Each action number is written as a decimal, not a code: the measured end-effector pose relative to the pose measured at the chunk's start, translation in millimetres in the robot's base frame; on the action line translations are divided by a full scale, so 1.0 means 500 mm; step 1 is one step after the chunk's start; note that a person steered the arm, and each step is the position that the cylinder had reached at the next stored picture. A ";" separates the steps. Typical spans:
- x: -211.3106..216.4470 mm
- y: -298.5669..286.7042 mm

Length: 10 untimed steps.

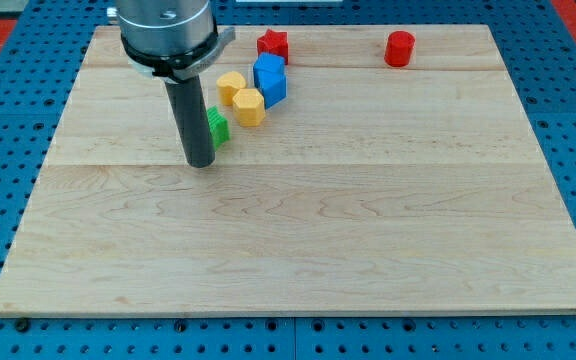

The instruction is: Move arm towards top left

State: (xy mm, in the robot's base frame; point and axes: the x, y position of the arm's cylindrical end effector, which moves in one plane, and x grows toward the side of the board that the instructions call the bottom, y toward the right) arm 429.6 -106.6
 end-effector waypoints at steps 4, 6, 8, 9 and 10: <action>-0.073 -0.088; -0.084 -0.202; -0.171 -0.198; -0.180 -0.197; -0.180 -0.197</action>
State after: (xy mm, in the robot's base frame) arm 339.5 -205.1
